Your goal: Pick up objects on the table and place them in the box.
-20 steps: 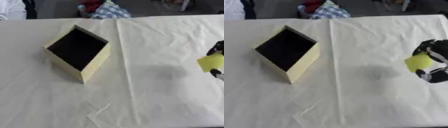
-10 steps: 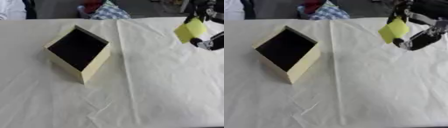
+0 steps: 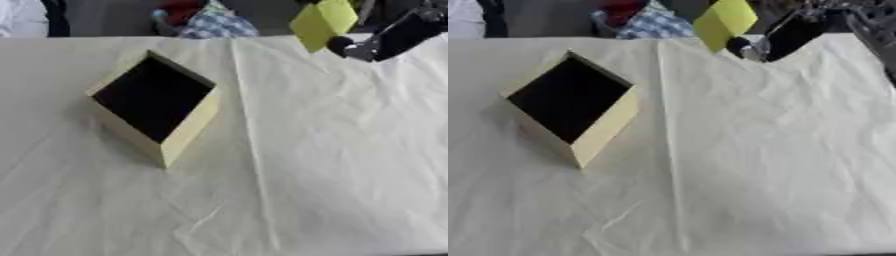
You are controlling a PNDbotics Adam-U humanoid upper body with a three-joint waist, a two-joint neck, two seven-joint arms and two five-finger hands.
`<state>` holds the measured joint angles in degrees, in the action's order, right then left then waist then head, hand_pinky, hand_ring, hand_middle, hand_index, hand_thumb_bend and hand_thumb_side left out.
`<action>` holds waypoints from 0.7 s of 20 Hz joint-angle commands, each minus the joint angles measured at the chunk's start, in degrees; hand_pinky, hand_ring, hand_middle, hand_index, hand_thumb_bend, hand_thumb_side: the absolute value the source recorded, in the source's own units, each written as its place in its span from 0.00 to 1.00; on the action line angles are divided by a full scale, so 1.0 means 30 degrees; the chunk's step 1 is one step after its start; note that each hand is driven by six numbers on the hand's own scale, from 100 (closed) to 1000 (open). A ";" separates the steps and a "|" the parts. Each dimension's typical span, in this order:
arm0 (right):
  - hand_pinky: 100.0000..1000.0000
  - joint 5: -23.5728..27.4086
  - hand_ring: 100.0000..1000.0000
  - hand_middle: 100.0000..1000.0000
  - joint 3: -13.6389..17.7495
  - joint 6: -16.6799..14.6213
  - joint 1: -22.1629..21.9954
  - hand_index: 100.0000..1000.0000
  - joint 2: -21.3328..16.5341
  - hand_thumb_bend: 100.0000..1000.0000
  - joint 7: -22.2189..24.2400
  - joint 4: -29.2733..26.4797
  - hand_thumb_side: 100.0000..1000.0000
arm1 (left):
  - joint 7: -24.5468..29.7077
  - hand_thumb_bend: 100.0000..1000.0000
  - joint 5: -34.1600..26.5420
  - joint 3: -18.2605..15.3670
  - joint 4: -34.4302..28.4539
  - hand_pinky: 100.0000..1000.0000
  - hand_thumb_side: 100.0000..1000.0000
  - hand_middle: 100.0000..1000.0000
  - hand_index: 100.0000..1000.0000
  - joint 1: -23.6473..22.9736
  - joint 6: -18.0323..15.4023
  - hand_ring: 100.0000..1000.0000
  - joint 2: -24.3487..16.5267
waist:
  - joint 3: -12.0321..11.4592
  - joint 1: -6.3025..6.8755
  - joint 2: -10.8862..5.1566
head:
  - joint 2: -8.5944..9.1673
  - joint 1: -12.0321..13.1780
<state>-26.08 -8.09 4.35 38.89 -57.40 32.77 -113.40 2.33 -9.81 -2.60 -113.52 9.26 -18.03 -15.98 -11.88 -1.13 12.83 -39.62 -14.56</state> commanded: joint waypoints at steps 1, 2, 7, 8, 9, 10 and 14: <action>0.52 -0.0399 0.53 0.42 -0.0381 0.0149 0.1257 0.51 0.0751 0.00 0.0161 0.0594 0.00 | 0.0135 0.00 -0.0262 0.0045 -0.0359 0.73 0.71 0.82 0.69 0.0408 -0.0038 0.79 -0.0057 | -0.0155 0.0059 -0.0164 | 0.0286 -0.0413; 0.52 -0.0549 0.53 0.42 -0.0587 0.0143 0.1750 0.51 0.1159 0.00 0.0122 0.0951 0.00 | 0.0170 0.00 -0.0326 0.0076 -0.0359 0.73 0.71 0.82 0.69 0.0502 -0.0037 0.79 -0.0020 | -0.0252 0.0071 -0.0123 | 0.0318 -0.0544; 0.52 -0.1702 0.52 0.42 -0.1806 -0.0328 0.3772 0.51 0.2980 0.00 -0.0028 0.2766 0.00 | 0.0375 0.00 -0.0623 0.0228 -0.0359 0.73 0.71 0.82 0.69 0.0883 0.0051 0.79 0.0117 | -0.0656 0.0049 0.0050 | 0.0424 -0.1040; 0.52 -0.1910 0.52 0.42 -0.2005 -0.0437 0.4086 0.51 0.3329 0.00 -0.0074 0.3095 0.00 | 0.0411 0.00 -0.0671 0.0247 -0.0359 0.73 0.71 0.82 0.69 0.0946 0.0074 0.79 0.0139 | -0.0721 0.0035 0.0086 | 0.0453 -0.1137; 0.51 -0.2142 0.52 0.42 -0.2214 -0.0520 0.4458 0.51 0.3775 0.00 -0.0137 0.3479 0.00 | 0.0446 0.00 -0.0733 0.0278 -0.0359 0.73 0.71 0.82 0.69 0.1059 0.0089 0.79 0.0179 | -0.0831 0.0018 0.0131 | 0.0469 -0.1314; 0.51 -0.2412 0.52 0.41 -0.2418 -0.0597 0.4816 0.51 0.4211 0.00 -0.0234 0.3893 0.00 | 0.0472 0.00 -0.0819 0.0309 -0.0359 0.73 0.71 0.82 0.69 0.1207 0.0092 0.79 0.0230 | -0.0966 0.0010 0.0174 | 0.0491 -0.1509; 0.50 -0.3299 0.51 0.41 -0.3010 -0.0878 0.5814 0.51 0.5583 0.00 -0.0969 0.5480 0.00 | 0.0577 0.00 -0.1326 0.0465 -0.0359 0.73 0.70 0.81 0.69 0.1946 0.0058 0.79 0.0463 | -0.1595 0.0044 0.0359 | 0.0672 -0.2242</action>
<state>-34.84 -17.18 1.97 55.01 -40.90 30.62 -98.04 3.79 -13.16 -1.31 -113.52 14.41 -17.80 -14.28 -16.85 -1.17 14.78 -38.40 -20.55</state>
